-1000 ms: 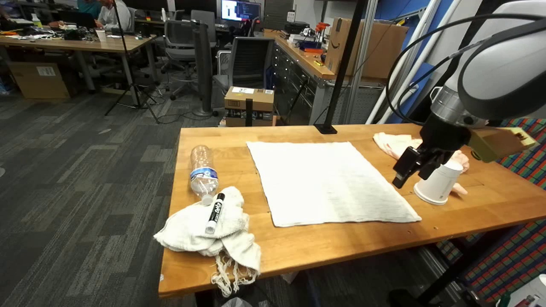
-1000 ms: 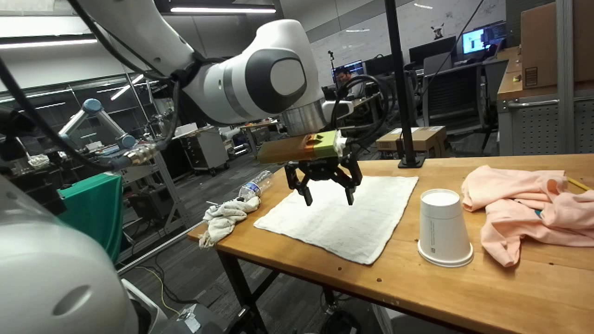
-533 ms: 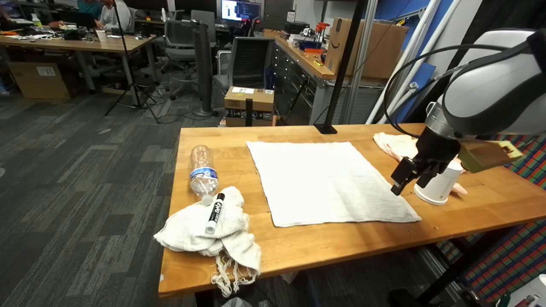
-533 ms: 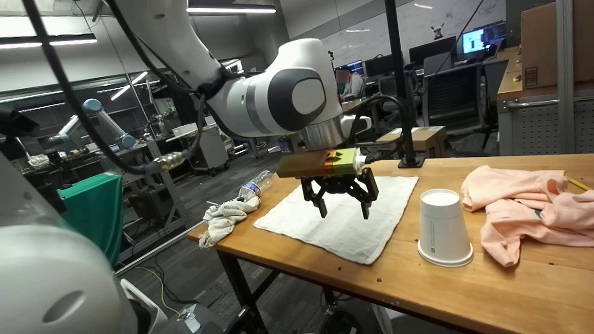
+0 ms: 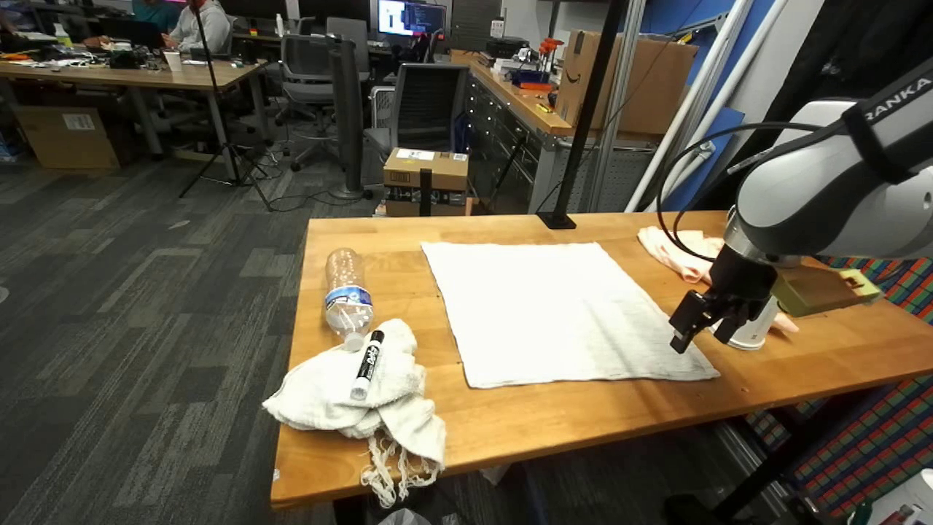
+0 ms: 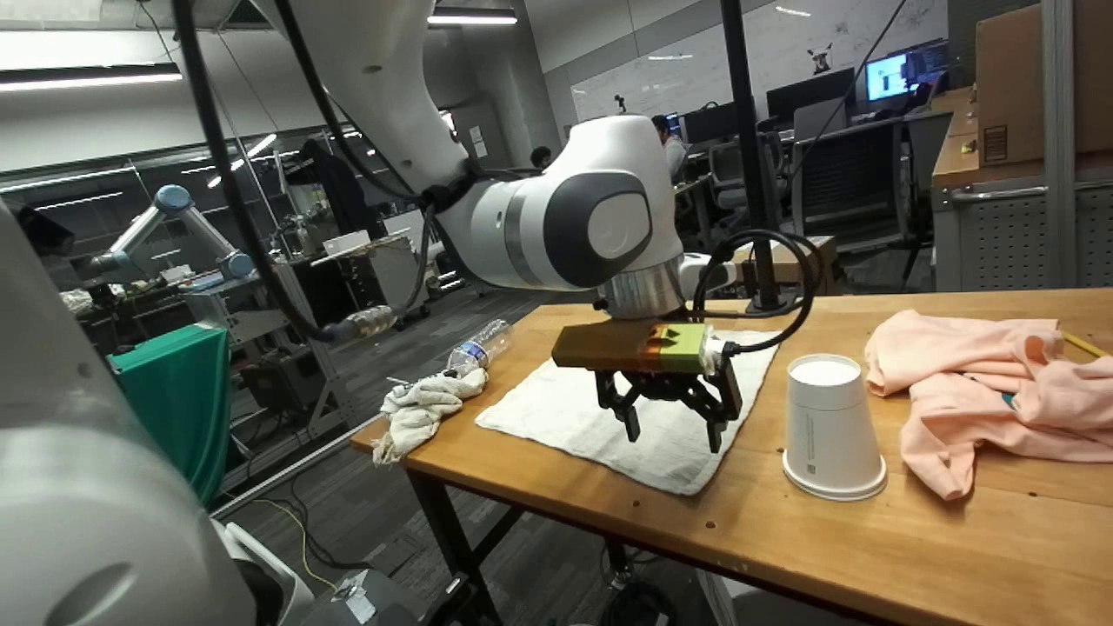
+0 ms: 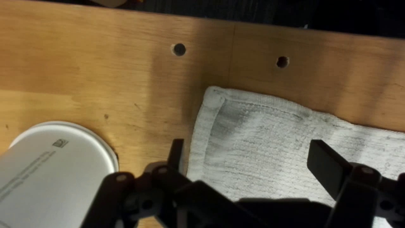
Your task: Fold the cloth
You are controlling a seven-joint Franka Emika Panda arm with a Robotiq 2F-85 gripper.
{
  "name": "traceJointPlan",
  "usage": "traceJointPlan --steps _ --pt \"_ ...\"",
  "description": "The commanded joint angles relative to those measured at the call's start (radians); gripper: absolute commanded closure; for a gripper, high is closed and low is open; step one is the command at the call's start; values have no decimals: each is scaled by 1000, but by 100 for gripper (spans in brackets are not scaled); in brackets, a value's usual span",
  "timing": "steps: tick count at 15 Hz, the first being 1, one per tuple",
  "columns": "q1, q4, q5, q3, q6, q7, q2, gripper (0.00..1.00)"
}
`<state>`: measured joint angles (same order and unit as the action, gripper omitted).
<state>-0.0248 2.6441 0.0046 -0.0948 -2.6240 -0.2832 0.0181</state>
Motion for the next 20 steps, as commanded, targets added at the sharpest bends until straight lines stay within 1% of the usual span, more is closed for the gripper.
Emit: traceJointPlan --steps 1,5,13,14,15,16,17,20 --pt "-20 -36 63 7 -11 -54 -58 0" --pt "-34 -54 90 16 -8 -75 -100 0" --pt "-44 -79 74 31 -5 -63 -154 0" --pt "-45 -80 74 31 -4 -63 -155 7" --pt "-45 -79 74 31 -4 -61 -154 26" --pt "-47 -81 75 30 -3 -59 -154 32" --pt "-50 -83 74 30 -2 -56 -155 41" --pt "-50 -90 70 30 3 -45 -157 64"
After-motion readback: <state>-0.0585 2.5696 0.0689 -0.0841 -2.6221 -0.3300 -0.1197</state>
